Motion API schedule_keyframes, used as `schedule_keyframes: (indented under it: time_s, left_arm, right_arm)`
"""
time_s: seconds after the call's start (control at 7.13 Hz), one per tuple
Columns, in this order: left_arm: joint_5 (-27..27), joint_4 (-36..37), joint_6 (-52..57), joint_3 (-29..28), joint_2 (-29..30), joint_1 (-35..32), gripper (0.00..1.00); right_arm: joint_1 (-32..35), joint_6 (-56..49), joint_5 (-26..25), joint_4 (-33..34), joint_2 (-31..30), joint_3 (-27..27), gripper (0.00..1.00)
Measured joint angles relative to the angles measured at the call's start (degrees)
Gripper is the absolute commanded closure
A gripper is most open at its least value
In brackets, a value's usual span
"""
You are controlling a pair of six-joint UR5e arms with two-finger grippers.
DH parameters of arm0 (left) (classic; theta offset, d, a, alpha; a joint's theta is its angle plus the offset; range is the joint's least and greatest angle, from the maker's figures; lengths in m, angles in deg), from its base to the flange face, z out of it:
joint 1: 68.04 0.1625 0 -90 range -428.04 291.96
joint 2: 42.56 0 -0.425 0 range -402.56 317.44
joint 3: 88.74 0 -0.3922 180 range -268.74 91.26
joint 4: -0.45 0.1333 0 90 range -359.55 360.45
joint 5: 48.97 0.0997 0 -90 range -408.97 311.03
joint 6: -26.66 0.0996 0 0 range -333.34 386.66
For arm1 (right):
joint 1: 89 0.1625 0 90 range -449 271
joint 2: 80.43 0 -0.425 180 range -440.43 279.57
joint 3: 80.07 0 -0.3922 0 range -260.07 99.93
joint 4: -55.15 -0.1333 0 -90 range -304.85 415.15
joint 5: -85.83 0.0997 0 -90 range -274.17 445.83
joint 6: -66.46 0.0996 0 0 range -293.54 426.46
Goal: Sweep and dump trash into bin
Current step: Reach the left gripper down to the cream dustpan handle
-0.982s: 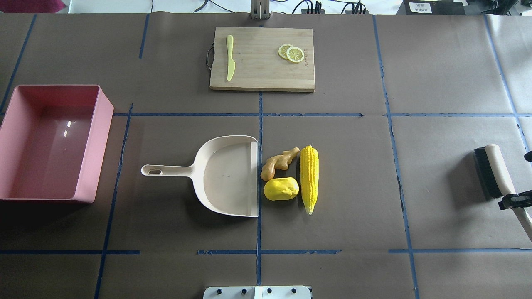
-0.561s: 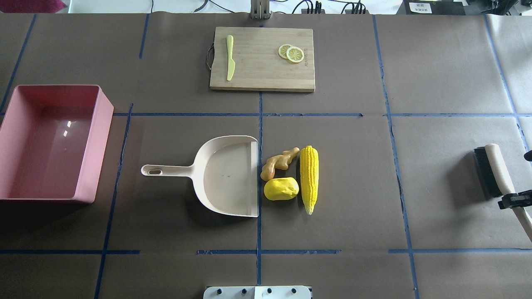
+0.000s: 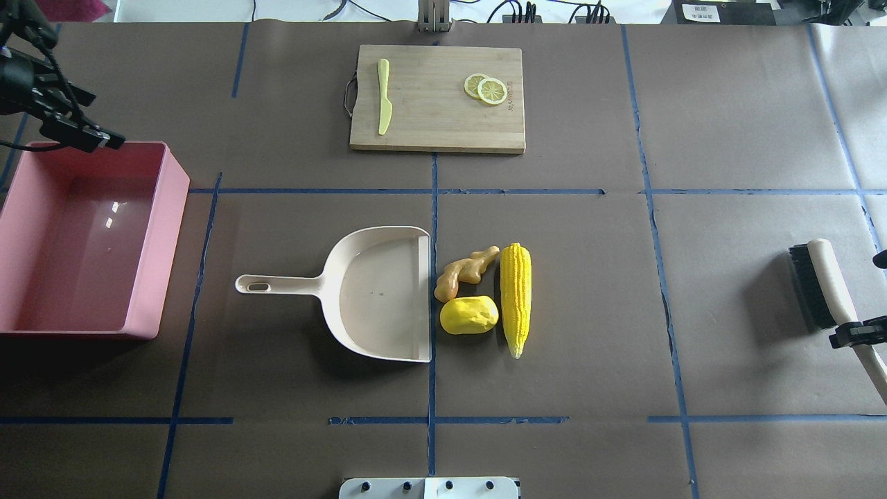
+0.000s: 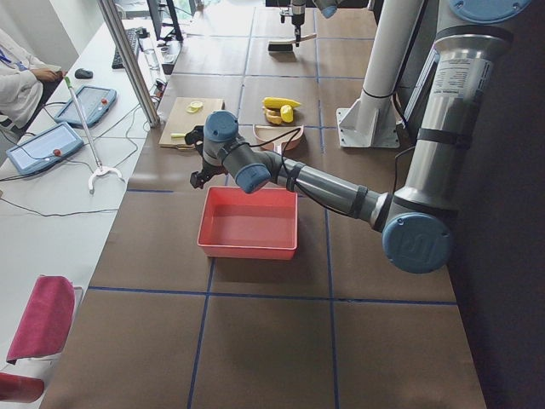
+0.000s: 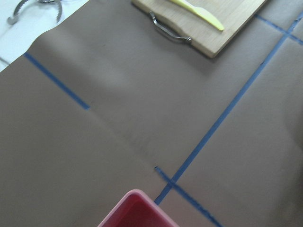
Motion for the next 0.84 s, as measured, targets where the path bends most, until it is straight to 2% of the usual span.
schedule_keyframes:
  time_s: [0.42, 0.84]
  left_arm:
    - [0.5, 0.0, -2.4, 1.9, 5.5, 10.7, 0.0]
    - [0.5, 0.2, 8.7, 2.3, 6.6, 16.6, 0.0]
  right_arm:
    - [0.0, 0.0, 0.0, -0.1, 0.0, -0.1, 1.0]
    - [0.0, -0.1, 0.0, -0.1, -0.1, 0.0, 1.0]
